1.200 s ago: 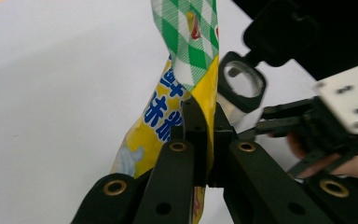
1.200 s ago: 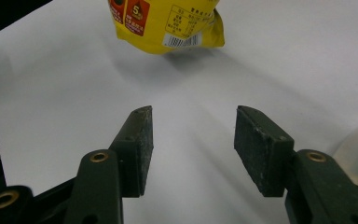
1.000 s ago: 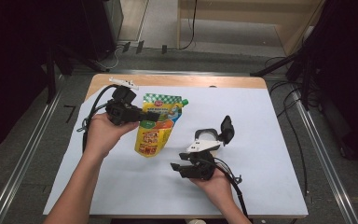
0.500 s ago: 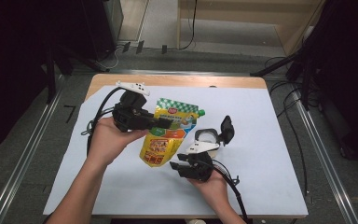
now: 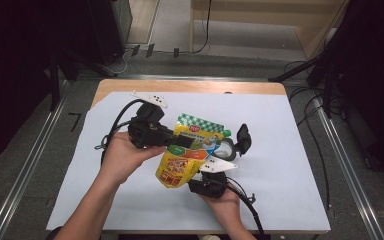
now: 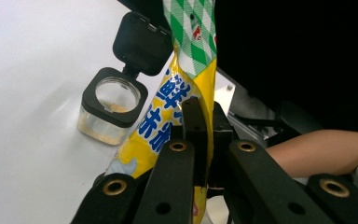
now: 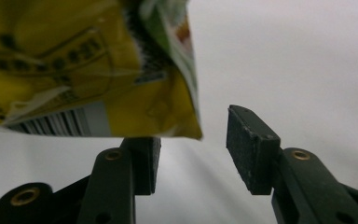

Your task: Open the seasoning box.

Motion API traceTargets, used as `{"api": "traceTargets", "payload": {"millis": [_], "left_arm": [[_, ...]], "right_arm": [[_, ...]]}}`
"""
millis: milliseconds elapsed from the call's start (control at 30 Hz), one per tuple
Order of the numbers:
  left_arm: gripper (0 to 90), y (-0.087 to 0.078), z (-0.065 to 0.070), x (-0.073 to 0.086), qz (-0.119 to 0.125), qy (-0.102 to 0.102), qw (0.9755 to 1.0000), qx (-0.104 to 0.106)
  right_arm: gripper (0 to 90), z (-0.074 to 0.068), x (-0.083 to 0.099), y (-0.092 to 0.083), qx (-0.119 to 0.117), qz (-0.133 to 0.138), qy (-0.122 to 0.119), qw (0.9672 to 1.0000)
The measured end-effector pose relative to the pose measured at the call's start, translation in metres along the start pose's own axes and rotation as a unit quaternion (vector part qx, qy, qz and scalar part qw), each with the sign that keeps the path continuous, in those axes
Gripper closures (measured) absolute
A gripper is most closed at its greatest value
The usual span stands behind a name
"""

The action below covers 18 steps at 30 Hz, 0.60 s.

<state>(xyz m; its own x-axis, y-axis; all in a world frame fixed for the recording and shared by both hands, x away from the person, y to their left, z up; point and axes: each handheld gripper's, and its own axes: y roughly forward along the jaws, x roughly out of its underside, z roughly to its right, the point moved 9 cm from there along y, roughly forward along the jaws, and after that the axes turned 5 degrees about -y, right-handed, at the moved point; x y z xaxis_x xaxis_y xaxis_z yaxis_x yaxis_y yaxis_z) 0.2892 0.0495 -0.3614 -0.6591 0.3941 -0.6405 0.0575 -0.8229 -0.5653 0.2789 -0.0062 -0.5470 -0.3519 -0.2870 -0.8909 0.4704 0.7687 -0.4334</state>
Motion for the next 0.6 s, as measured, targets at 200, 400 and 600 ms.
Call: {"api": "traceTargets", "payload": {"millis": [200,400,600], "left_arm": [[90.0,0.001,-0.016,0.001,0.01,-0.02,0.9994,-0.026],[90.0,0.004,-0.028,0.003,0.012,-0.021,0.9981,-0.056],[90.0,0.01,-0.03,0.004,0.009,-0.015,0.9977,-0.066]], "right_arm": [[56.1,-0.014,-0.007,-0.001,-0.001,0.01,-0.048,0.9988],[57.0,-0.029,-0.008,-0.002,0.003,-0.002,-0.103,0.9947],[57.0,-0.04,-0.012,-0.004,-0.006,-0.008,-0.12,0.9927]]}}
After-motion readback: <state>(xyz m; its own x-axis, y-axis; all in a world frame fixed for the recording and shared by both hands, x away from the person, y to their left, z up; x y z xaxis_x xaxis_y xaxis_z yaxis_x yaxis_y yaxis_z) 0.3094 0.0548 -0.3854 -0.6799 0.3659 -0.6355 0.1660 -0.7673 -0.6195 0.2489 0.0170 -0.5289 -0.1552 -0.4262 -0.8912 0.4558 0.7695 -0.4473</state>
